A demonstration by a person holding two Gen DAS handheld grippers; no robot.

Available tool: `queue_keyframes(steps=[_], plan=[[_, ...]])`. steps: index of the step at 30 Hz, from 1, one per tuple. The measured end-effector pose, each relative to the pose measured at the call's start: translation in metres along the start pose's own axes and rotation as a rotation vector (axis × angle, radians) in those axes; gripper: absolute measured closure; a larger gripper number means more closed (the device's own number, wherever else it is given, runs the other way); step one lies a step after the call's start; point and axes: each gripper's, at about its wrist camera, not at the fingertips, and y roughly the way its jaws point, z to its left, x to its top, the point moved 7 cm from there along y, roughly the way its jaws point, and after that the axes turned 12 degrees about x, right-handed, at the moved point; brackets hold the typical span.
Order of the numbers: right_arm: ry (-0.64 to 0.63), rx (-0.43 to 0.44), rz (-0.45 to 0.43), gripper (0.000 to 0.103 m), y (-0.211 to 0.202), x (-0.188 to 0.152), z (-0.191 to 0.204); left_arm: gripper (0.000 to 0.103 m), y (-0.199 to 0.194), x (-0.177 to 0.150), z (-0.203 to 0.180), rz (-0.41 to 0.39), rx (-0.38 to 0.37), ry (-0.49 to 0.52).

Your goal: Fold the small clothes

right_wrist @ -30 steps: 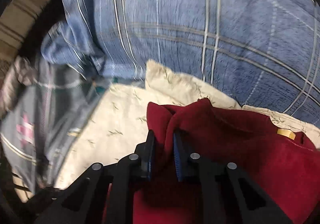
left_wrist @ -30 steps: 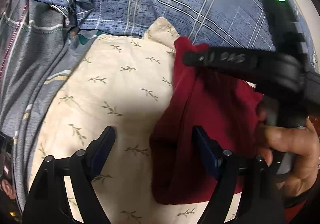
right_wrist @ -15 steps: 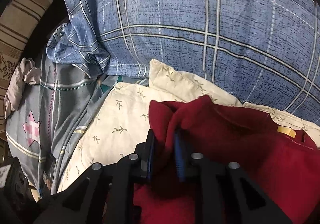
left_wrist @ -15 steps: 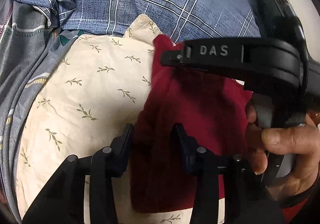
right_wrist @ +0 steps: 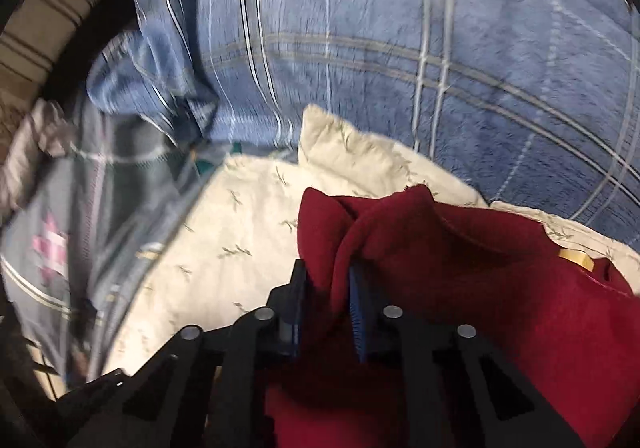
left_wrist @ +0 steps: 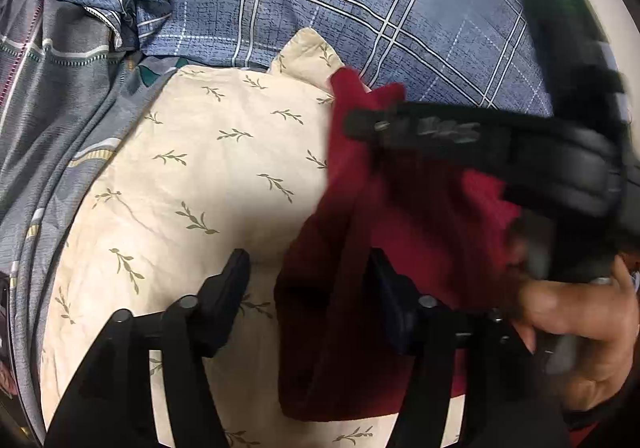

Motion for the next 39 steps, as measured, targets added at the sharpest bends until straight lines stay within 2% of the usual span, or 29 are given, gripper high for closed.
queue_keyframes(steps=[7, 19, 20, 21, 24, 27, 31, 39], plan=[[0.025, 0.069, -0.082, 0.088, -0.032, 0.000, 0.000, 0.042, -0.002, -0.001, -0.006, -0.031, 0.029, 0.037], [0.067, 0.123, -0.133, 0.089, -0.054, -0.003, -0.006, 0.042, -0.010, -0.004, -0.011, -0.057, 0.032, 0.070], [0.068, 0.126, -0.137, 0.089, -0.057, -0.003, -0.006, 0.050, -0.013, -0.004, -0.014, -0.063, 0.021, 0.081], [0.069, 0.126, -0.144, 0.089, -0.060, -0.003, -0.007, 0.062, -0.016, -0.005, -0.018, -0.067, 0.004, 0.094], [0.079, 0.135, -0.157, 0.089, -0.070, -0.003, -0.011, 0.076, -0.028, -0.007, -0.027, -0.090, -0.008, 0.128], [0.092, 0.137, -0.175, 0.089, -0.081, -0.001, -0.018, 0.081, -0.040, -0.006, -0.035, -0.108, -0.041, 0.140], [0.108, 0.140, -0.202, 0.089, -0.098, 0.002, -0.028, 0.083, -0.056, -0.003, -0.045, -0.119, -0.099, 0.134], [0.105, 0.099, -0.217, 0.089, -0.133, 0.002, -0.040, 0.084, -0.078, -0.004, -0.081, -0.145, -0.144, 0.205]])
